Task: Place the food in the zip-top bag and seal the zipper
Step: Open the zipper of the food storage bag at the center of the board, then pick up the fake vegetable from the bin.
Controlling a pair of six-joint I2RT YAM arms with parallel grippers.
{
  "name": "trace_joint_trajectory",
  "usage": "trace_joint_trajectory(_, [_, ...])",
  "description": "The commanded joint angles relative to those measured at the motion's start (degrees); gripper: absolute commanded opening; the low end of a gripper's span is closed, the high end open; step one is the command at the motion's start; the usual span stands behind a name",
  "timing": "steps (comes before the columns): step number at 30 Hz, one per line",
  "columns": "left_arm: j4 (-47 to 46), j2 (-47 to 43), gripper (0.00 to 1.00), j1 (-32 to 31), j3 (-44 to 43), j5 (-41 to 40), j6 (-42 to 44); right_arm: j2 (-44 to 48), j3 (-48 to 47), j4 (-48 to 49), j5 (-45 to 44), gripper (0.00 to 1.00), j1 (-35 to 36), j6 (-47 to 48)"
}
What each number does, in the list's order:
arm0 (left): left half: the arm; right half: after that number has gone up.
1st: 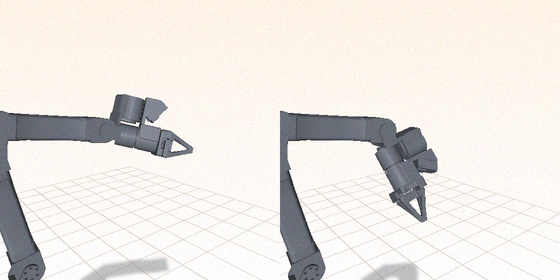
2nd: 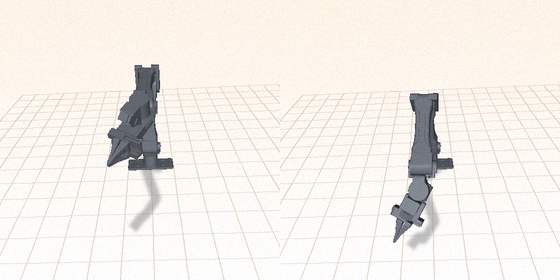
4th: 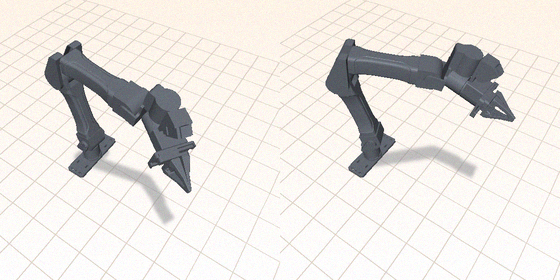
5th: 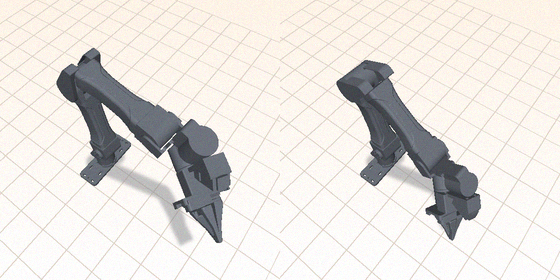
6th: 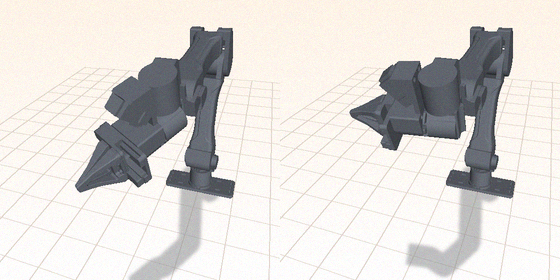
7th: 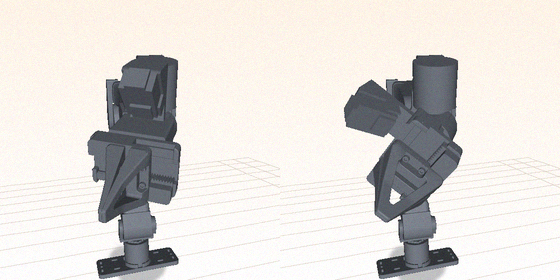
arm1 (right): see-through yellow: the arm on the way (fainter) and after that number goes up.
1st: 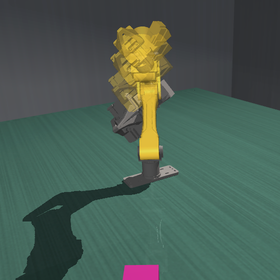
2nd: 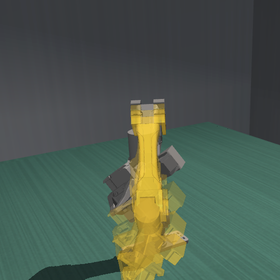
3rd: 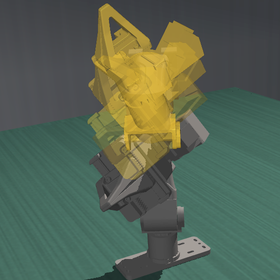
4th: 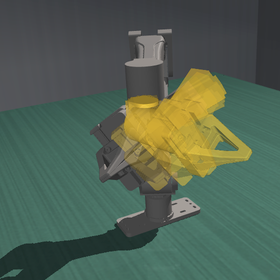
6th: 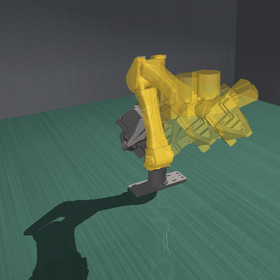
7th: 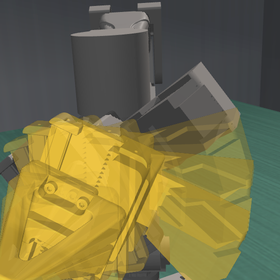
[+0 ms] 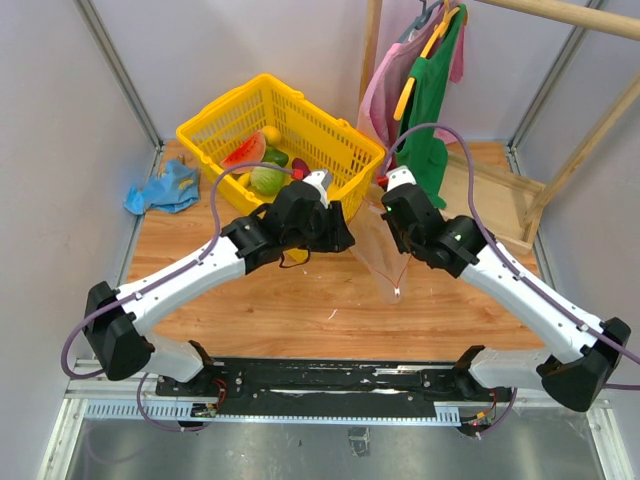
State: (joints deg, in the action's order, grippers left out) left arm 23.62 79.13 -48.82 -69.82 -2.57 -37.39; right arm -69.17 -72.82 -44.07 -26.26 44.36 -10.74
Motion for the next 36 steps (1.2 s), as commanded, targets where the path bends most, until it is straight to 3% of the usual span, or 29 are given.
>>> trace_joint_trajectory(1, [-2.4,-0.6,0.54,2.3,-4.8,3.3,4.0,-3.0,-5.3,-5.1,-8.7,0.01,-1.2,-2.2])
trace_joint_trajectory(9, [-4.9,-3.5,0.69,8.5,-4.8,5.5,5.5,-4.9,-7.9,-10.1,-15.8,0.01,-1.3,-1.5])
trace_joint_trajectory(15, [-2.0,-0.3,0.75,17.1,-8.4,3.2,7.3,-4.2,-6.5,-8.4,-16.9,0.01,-1.3,1.6])
trace_joint_trajectory(26, [9.9,20.1,0.88,25.8,-29.9,-8.4,18.7,-1.4,-2.7,-3.7,-13.2,0.01,-1.4,4.4])
trace_joint_trajectory(36, [11.8,33.8,0.98,28.7,-37.6,-14.3,26.8,-0.9,-0.7,-1.9,-11.3,0.01,-1.3,4.8])
